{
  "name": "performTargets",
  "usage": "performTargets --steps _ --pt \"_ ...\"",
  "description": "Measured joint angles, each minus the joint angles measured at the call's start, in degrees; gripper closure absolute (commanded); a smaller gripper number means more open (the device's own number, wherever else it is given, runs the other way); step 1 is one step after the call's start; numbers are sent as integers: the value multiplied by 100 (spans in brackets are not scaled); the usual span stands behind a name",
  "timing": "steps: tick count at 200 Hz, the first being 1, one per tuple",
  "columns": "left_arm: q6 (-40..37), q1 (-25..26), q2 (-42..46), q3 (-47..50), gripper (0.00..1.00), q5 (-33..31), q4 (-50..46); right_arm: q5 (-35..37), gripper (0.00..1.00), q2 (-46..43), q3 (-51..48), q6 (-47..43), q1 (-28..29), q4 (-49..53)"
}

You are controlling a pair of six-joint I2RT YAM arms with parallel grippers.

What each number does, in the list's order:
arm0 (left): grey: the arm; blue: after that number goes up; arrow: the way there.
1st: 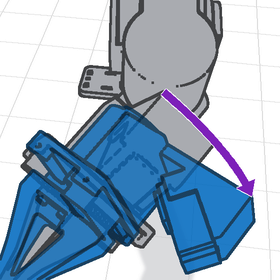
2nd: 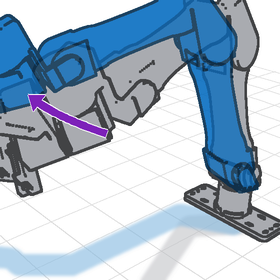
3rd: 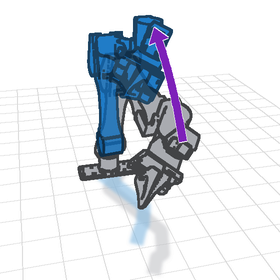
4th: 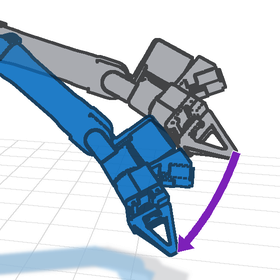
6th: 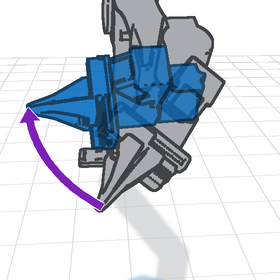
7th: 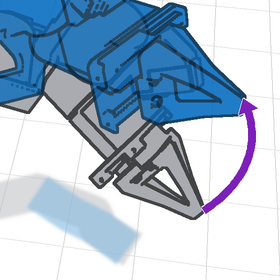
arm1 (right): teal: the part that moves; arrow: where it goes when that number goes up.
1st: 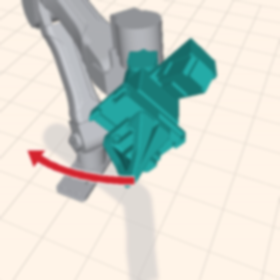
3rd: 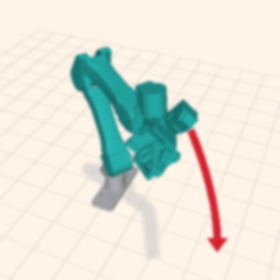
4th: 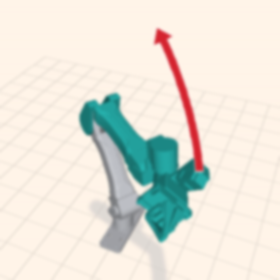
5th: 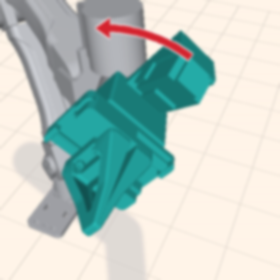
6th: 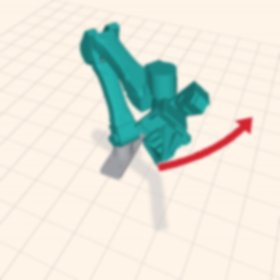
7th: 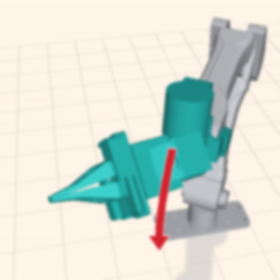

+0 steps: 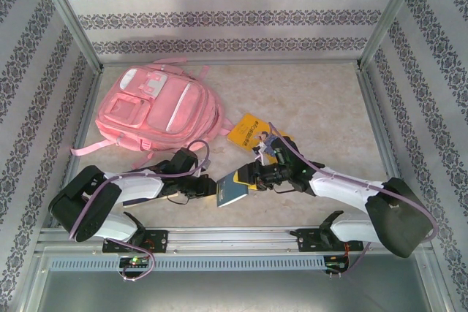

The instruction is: Pack books, pencil case, and school supplies into a backpack

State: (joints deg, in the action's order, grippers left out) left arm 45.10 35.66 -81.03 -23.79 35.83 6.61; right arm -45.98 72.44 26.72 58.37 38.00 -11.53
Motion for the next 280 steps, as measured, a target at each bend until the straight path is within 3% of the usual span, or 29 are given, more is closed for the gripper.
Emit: performTargets --steps 65,133,153,170,196,220,247,280 --pt "0 2 385 39 83 -184 -249 269 59 955 13 -356 0 389" --pt "0 2 391 44 83 -258 -315 199 100 1016 48 -365 2 -98" --pt "-7 2 420 13 68 -291 -426 223 100 977 48 -382 -42 -46" --pt "-177 2 726 -179 55 -487 -1054 459 100 682 50 -533 -186 323" --pt "-621 -9 1534 -1178 48 -1034 -2404 1167 100 -63 155 -957 -262 1344" --pt "-1169 -166 1633 -2704 44 -1480 -3338 1803 100 -529 387 -1309 -260 2111" --pt "-1722 -678 981 -4282 42 -1941 -4017 2151 100 -811 428 -1539 -262 2507" --pt "-2146 -1388 -127 -5375 42 -2326 -4489 2243 100 -868 516 -1681 -262 2712"
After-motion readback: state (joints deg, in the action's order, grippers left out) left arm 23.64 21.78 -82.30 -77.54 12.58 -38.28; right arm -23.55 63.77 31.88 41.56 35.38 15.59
